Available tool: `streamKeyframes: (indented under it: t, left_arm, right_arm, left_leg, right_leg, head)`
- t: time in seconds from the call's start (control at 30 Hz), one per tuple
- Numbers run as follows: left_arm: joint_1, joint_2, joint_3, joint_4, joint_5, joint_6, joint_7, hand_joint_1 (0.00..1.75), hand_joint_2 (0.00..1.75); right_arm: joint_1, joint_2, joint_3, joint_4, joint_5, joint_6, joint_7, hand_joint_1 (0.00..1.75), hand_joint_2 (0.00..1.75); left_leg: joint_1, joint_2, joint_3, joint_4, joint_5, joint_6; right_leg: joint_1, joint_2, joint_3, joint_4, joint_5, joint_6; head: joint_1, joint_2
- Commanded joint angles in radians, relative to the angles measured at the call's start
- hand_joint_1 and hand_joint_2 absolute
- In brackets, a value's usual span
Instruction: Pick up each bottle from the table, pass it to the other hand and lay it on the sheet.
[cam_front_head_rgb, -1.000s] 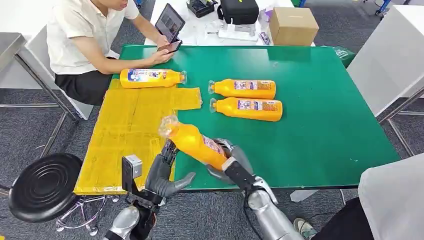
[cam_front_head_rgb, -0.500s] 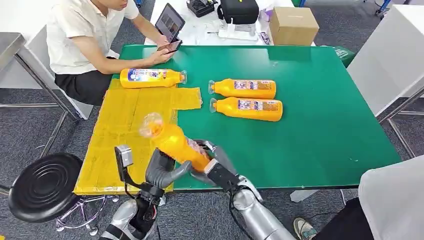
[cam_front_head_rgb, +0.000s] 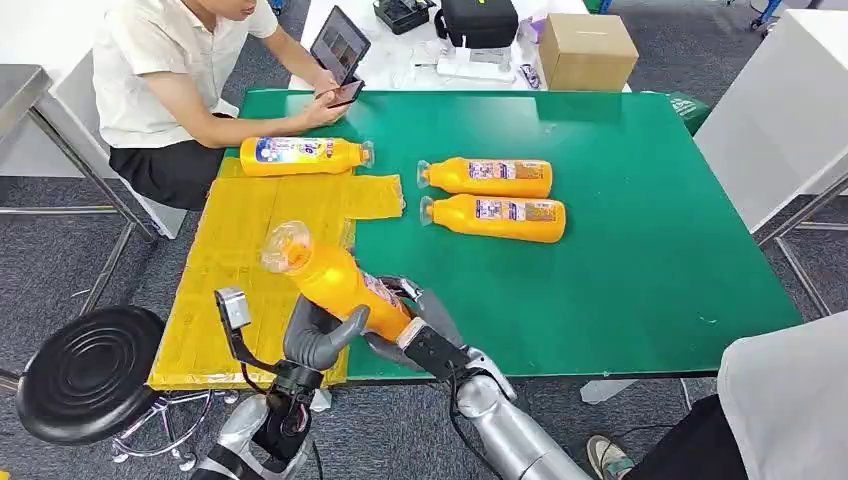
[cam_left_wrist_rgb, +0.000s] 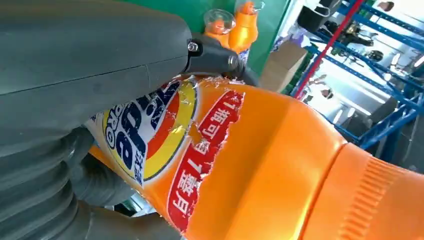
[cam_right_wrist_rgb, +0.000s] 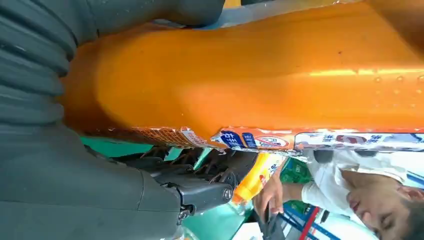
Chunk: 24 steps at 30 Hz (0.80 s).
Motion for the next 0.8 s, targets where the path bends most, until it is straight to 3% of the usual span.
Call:
streamKeyframes:
  t: [0.03,0.07,0.1,0.13,0.17,0.23,0.27,0.37,0.4,0.43,0.5,0.53,0.67,0.73,0.77,0.8]
  left_arm:
    - [-0.039,0.018,-0.049,0.003,-0.021,-0.031,-0.013,1.75,1.75]
    - [-0.04,0.017,-0.047,0.006,-0.026,-0.027,-0.016,1.75,1.75]
    - [-0.037,0.015,-0.039,0.007,-0.038,-0.017,-0.019,1.75,1.75]
    - [-0.036,0.015,-0.036,0.005,-0.05,-0.008,-0.023,1.75,1.75]
    - [-0.032,0.018,-0.029,0.003,-0.054,-0.004,-0.024,1.75,1.75]
    - [-0.028,0.027,-0.017,0.001,-0.074,0.012,-0.029,1.75,1.75]
    - [-0.029,0.03,-0.01,0.001,-0.077,0.014,-0.029,1.75,1.75]
    - [-0.023,0.048,0.024,0.004,-0.129,0.057,-0.038,1.75,1.75]
    - [-0.015,0.049,0.052,0.005,-0.194,0.14,-0.043,1.75,1.75]
    - [-0.001,0.056,0.094,-0.008,-0.206,0.182,-0.019,1.75,1.75]
    - [-0.003,0.068,0.142,-0.003,-0.255,0.243,-0.016,1.75,1.75]
    - [-0.013,0.066,0.181,0.005,-0.309,0.299,-0.023,1.75,1.75]
    - [-0.053,0.059,0.245,0.013,-0.438,0.392,-0.057,1.75,1.75]
    - [-0.114,0.069,0.245,0.063,-0.78,0.666,-0.102,1.75,1.75]
    - [-0.128,0.061,0.267,0.077,-0.79,0.655,-0.103,1.75,1.75]
    - [-0.164,0.07,0.264,0.138,-1.013,0.776,-0.055,1.75,1.75]
  right_arm:
    - [-0.023,0.002,0.061,0.098,-0.008,0.016,0.003,1.5,1.75]
    - [-0.02,0.003,0.059,0.092,-0.012,0.019,0.006,1.45,1.75]
    - [-0.014,0.003,0.056,0.08,-0.022,0.034,0.019,1.01,1.75]
    - [-0.01,0.002,0.056,0.073,-0.027,0.043,0.029,0.33,1.75]
    - [-0.003,0.001,0.056,0.065,-0.031,0.046,0.042,0.0,1.75]
    - [0.007,-0.007,0.055,0.052,-0.03,0.04,0.051,0.0,1.75]
    - [0.01,-0.01,0.053,0.046,-0.03,0.035,0.053,0.0,0.0]
    - [0.035,-0.025,0.04,0.019,-0.009,-0.034,0.057,0.0,0.0]
    - [0.047,-0.032,0.042,0.006,0.058,-0.15,0.084,0.0,0.0]
    - [0.078,-0.039,0.048,-0.045,0.089,-0.186,0.091,0.0,0.0]
    - [0.125,-0.06,0.063,-0.14,0.081,-0.15,0.087,0.0,0.0]
    - [0.149,-0.084,0.093,-0.195,0.168,-0.21,0.132,0.0,0.0]
    - [0.175,-0.099,0.091,-0.248,0.202,-0.241,0.159,0.0,0.0]
    - [0.164,-0.094,0.086,-0.237,0.216,-0.247,0.158,0.0,0.0]
    - [0.162,-0.087,0.078,-0.229,0.218,-0.245,0.156,0.0,0.0]
    - [0.151,-0.079,0.08,-0.215,0.231,-0.24,0.149,0.0,0.0]
  left_leg:
    - [0.0,-0.001,0.002,0.0,-0.001,0.0]
    - [0.0,-0.001,0.004,-0.001,-0.001,0.0]
    - [0.0,-0.001,0.003,-0.001,-0.001,0.0]
    - [-0.001,-0.001,0.005,-0.001,-0.001,0.0]
    - [0.0,-0.001,0.002,-0.001,-0.001,0.0]
    - [0.0,-0.001,0.002,-0.001,-0.001,0.0]
    - [-0.001,-0.001,0.004,-0.001,-0.001,0.0]
    - [-0.001,-0.001,0.004,-0.002,-0.001,0.0]
    - [0.0,0.0,0.002,-0.001,0.0,0.0]
    - [-0.001,-0.001,0.005,-0.002,-0.001,0.0]
    - [0.0,0.001,0.004,-0.002,-0.001,-0.001]
    - [-0.001,0.0,0.006,-0.003,-0.002,-0.001]
    - [0.0,0.0,0.001,-0.001,0.0,-0.001]
    - [0.0,-0.002,0.001,0.0,0.0,0.0]
    - [0.0,-0.002,0.002,0.0,-0.001,0.0]
    - [0.0,-0.002,0.001,-0.001,0.0,0.0]
  right_leg:
    - [0.001,-0.002,0.002,-0.001,-0.001,-0.001]
    - [0.0,-0.002,0.004,0.0,-0.002,-0.001]
    - [0.0,-0.002,0.003,0.0,-0.001,-0.001]
    - [-0.001,-0.003,0.005,0.0,-0.002,-0.001]
    - [0.0,-0.002,0.002,-0.001,-0.001,-0.001]
    - [0.0,-0.002,0.002,0.0,-0.001,-0.001]
    - [0.0,-0.003,0.004,0.0,-0.002,-0.001]
    - [0.0,-0.002,0.004,-0.001,-0.002,-0.001]
    - [0.0,-0.002,0.002,-0.001,-0.001,-0.001]
    - [0.0,-0.002,0.005,-0.001,-0.002,-0.001]
    - [0.0,-0.001,0.004,-0.001,-0.001,-0.001]
    - [0.0,-0.002,0.006,-0.001,-0.002,-0.002]
    - [0.0,-0.002,0.001,0.0,-0.001,-0.001]
    - [0.0,-0.003,0.0,0.0,-0.001,-0.001]
    - [0.0,-0.004,0.002,0.0,-0.002,-0.001]
    - [0.0,-0.003,0.001,0.0,-0.001,-0.001]
  head:
    - [0.0,0.0]
    - [0.0,0.0]
    - [0.0,0.0]
    - [0.0,0.0]
    - [0.0,0.0]
    - [0.0,0.0]
    - [0.0,0.0]
    - [0.0,0.0]
    - [0.001,0.0]
    - [0.0,0.0]
    - [0.0,0.0]
    - [0.0,0.0]
    - [0.0,0.0]
    - [0.0,0.0]
    - [0.0,0.0]
    - [0.0,0.0]
